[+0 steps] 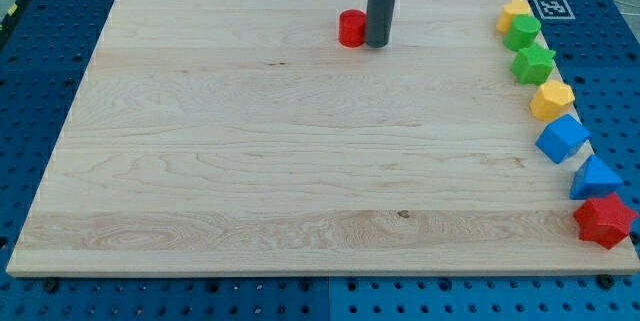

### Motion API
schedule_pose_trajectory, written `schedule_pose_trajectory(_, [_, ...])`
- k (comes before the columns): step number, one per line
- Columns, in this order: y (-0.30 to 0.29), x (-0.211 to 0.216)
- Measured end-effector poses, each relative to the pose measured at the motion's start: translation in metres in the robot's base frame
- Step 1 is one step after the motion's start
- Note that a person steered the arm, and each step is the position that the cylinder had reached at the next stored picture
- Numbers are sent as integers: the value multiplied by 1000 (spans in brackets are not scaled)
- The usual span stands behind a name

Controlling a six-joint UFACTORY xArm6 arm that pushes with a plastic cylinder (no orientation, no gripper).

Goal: Slightly push the red circle downwards

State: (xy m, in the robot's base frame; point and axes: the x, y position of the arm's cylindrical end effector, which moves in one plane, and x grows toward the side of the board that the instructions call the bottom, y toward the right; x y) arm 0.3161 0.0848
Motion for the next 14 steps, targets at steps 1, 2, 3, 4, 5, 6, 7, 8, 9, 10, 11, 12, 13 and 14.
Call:
schedule_pose_trajectory(1, [31, -16])
schedule_pose_trajectory(2, [-10, -27])
schedule_pose_trajectory(3, [-64, -25])
schedule_pose_trajectory(4, [-77, -23])
schedule_pose_trajectory(5, [-77, -23])
schedule_pose_trajectory(6, [-77, -10])
schedule_pose_trajectory(7, [-77, 5])
schedule_pose_trajectory(8, [-77, 5])
schedule_pose_trajectory(9, [-77, 5])
schedule_pose_trajectory(10, [-77, -5])
schedule_pose_trajectory(11, [-62, -40])
schedule_pose_trajectory(12, [-39, -53])
schedule_pose_trajectory(13, [-4, -53])
schedule_pose_trajectory(14, [-1, -53])
